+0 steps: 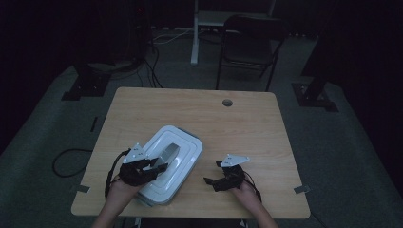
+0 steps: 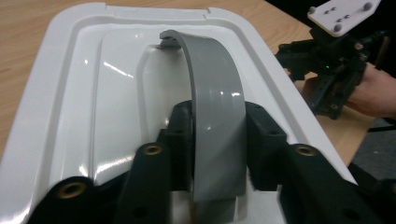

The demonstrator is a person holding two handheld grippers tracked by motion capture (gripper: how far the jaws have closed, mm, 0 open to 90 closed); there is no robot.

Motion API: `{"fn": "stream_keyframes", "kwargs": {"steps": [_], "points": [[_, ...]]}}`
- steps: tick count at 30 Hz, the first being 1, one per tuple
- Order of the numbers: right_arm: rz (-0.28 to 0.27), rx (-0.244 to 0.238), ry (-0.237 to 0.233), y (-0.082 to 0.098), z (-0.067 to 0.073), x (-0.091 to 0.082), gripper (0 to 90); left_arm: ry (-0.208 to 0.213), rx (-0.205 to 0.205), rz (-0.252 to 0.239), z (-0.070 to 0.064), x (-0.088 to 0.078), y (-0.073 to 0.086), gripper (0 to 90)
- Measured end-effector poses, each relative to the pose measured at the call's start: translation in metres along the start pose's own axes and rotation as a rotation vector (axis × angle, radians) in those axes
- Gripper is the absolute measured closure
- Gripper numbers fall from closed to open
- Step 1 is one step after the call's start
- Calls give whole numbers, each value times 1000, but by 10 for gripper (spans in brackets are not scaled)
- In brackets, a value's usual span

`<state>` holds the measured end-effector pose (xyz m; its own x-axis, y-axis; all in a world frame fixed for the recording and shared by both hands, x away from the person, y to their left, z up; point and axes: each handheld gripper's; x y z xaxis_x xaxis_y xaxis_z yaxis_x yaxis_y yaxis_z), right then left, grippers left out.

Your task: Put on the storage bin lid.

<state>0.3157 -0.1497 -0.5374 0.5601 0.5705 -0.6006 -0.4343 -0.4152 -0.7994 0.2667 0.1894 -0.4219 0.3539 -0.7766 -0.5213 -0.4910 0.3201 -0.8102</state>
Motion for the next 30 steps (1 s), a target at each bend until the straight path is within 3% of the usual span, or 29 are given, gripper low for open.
{"fn": "stream_keyframes", "kwargs": {"steps": [4, 9, 10, 12, 14, 15, 17, 18, 21, 22, 24, 28, 30], "points": [[-4, 5, 9, 0, -4, -4, 124, -15, 10, -54, 0, -17, 3, 570], [-6, 21, 20, 2, -10, -8, 124, -37, 13, -110, 3, -34, 5, 408], [-3, 26, 25, 4, -12, -9, 124, -37, -17, -158, 11, -44, 7, 379], [-3, 32, 28, 5, -13, -10, 124, -63, -31, -176, 19, -50, 9, 283], [-4, 32, 29, 4, -13, -10, 124, -83, -28, -194, 22, -53, 11, 261], [-6, 32, 29, 4, -13, -10, 124, -118, -24, -240, 28, -59, 15, 200], [-7, 29, 29, 3, -13, -10, 124, -157, -36, -261, 36, -65, 19, 102], [-6, 28, 28, 3, -12, -10, 124, -157, -36, -261, 36, -65, 19, 101], [-6, 28, 23, 3, -11, -10, 124, -231, -57, -304, 48, -72, 26, 76], [-4, 29, 22, 3, -11, -9, 124, -263, -76, -294, 58, -73, 30, 14], [-4, 30, 20, 3, -11, -9, 124, -316, -82, -303, 67, -71, 37, 5], [-3, 26, 17, 3, -10, -9, 124, -362, -99, -297, 82, -67, 47, 5], [-3, 27, 16, 3, -10, -9, 124, -388, -131, -279, 98, -59, 58, 6]]}}
Point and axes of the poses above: each handheld gripper's, and its own axes: x roughly forward along the jaws, y roughly out of its underside, z roughly to its left, and after that the axes turned 12 degrees about y, right-handed
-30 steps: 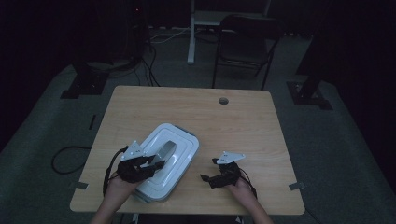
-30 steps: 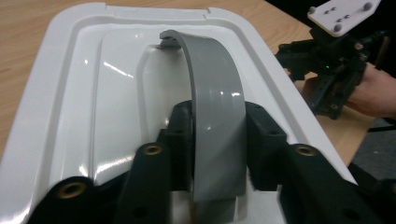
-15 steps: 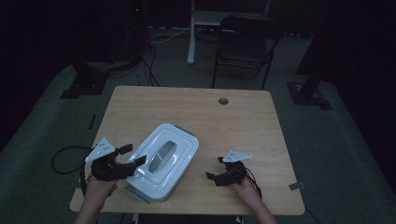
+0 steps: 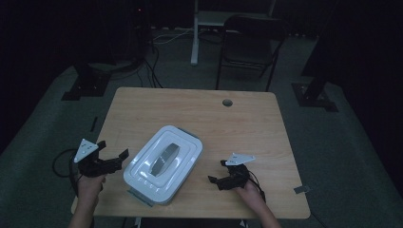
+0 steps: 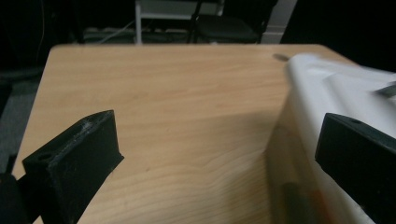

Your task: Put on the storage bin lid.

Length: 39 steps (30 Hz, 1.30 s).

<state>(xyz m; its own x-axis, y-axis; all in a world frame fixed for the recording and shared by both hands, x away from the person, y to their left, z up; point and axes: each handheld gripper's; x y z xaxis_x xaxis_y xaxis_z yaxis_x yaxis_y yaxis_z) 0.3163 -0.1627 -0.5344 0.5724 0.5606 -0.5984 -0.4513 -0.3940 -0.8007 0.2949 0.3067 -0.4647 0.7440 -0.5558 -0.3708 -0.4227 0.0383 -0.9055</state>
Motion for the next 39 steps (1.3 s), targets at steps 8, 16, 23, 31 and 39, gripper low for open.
{"fn": "stream_keyframes", "kwargs": {"steps": [8, 16, 23, 31, 39], "points": [[3, 3, 5, 2, -1, 1, 124, -54, -38, 95, 21, 20, 27, 5], [1, 2, 39, 2, -2, 0, 124, -20, -45, 165, 13, 39, 45, 5], [0, 26, 47, 6, -6, -4, 124, 10, -29, 190, 3, 45, 50, 6], [-4, 25, 67, 7, -10, -6, 124, -8, -20, 178, -11, 41, 55, 6], [8, 29, 107, 13, -16, -5, 124, 19, -14, 183, -35, 41, 61, 6]]}}
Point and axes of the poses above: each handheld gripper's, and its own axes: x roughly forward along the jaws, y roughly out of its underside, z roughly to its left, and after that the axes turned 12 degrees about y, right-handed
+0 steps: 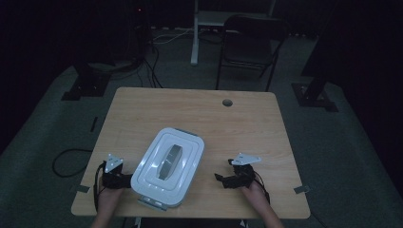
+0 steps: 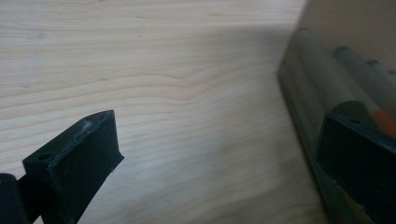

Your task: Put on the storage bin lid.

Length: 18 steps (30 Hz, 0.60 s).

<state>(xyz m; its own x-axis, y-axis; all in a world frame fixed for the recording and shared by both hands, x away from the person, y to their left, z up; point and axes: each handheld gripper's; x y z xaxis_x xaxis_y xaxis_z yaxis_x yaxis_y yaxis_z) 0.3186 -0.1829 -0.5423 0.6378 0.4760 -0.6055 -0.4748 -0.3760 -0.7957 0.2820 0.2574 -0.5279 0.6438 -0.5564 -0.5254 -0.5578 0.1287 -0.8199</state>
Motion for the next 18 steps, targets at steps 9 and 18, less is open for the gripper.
{"fn": "stream_keyframes", "kwargs": {"steps": [9, 18], "points": [[-16, 10, 61, 1, -6, -4, 124, 38, 31, 38, -23, 12, 1, 6], [-62, 64, 174, 0, -19, -16, 124, 54, 70, 68, -42, 21, 0, 6]]}}
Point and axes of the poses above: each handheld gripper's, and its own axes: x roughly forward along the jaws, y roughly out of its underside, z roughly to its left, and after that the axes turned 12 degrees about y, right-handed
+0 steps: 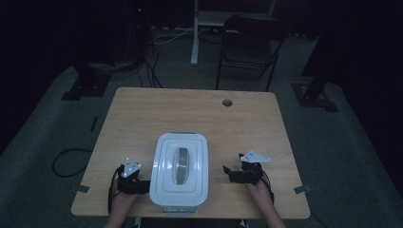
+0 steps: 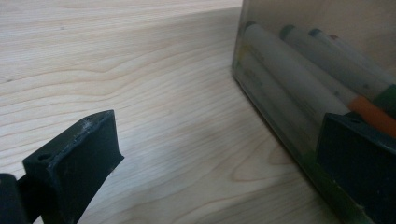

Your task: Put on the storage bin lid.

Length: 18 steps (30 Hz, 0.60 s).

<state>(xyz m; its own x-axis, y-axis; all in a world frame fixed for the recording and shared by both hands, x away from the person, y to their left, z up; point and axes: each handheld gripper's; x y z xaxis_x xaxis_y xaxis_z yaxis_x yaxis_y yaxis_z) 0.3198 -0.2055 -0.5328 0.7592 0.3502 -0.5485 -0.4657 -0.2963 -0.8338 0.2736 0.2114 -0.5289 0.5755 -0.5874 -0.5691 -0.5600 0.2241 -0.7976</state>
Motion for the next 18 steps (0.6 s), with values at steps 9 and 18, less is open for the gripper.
{"fn": "stream_keyframes", "kwargs": {"steps": [9, 18], "points": [[48, 44, 61, 11, -19, -7, 124, 14, 3, -5, 2, 6, -4, 6], [76, 96, 134, 21, -36, -13, 125, 18, -11, -14, 15, 4, -4, 6]]}}
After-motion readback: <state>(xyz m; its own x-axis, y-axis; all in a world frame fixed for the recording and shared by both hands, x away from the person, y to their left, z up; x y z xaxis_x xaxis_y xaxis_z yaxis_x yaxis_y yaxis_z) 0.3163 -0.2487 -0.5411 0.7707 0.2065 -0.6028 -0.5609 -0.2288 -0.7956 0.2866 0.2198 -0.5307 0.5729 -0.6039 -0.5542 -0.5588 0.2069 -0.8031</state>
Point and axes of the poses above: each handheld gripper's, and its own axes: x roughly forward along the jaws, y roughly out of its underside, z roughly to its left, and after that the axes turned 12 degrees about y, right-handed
